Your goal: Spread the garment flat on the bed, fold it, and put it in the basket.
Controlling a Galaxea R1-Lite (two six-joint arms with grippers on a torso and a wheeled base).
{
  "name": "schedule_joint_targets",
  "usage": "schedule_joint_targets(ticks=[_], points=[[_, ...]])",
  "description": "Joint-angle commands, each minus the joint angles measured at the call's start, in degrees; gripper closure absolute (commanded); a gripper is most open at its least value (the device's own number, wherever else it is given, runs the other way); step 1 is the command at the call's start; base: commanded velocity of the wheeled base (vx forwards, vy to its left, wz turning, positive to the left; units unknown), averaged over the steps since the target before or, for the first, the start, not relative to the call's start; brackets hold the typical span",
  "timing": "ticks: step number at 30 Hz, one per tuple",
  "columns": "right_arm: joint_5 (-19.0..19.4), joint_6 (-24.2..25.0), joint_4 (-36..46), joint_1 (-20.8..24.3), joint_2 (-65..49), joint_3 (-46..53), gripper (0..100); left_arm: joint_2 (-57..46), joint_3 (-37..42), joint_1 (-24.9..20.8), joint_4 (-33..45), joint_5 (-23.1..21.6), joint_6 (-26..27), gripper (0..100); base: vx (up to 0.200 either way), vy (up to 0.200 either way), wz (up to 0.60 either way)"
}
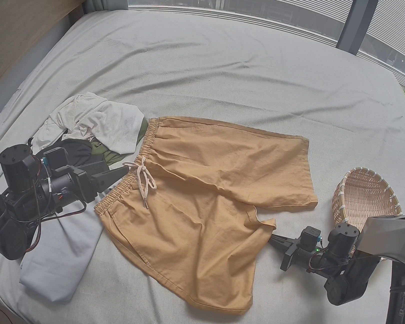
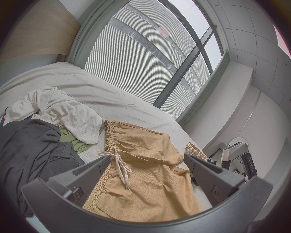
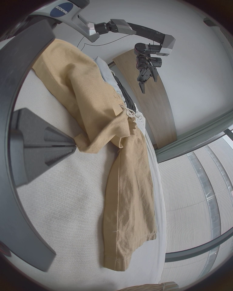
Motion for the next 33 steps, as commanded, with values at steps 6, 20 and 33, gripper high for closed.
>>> schedule_joint_targets(ticks=[6, 20, 33], points=[[-0.1, 0.1, -0.3, 0.4, -0.4, -0.4, 0, 0.0, 0.0, 0.0, -0.1, 0.0, 0.0, 0, 0.000, 0.000, 0.00], [-0.2, 0.3, -0.3, 1.2, -0.2, -2.1, 0, 0.0, 0.0, 0.0, -0.1, 0.0, 0.0, 0, 0.000, 0.000, 0.00], [-0.2, 0.7, -0.3, 2.2, 1.0, -3.1, 100, 0.0, 0.0, -0.2, -0.1, 0.0, 0.0, 0, 0.000, 0.000, 0.00]])
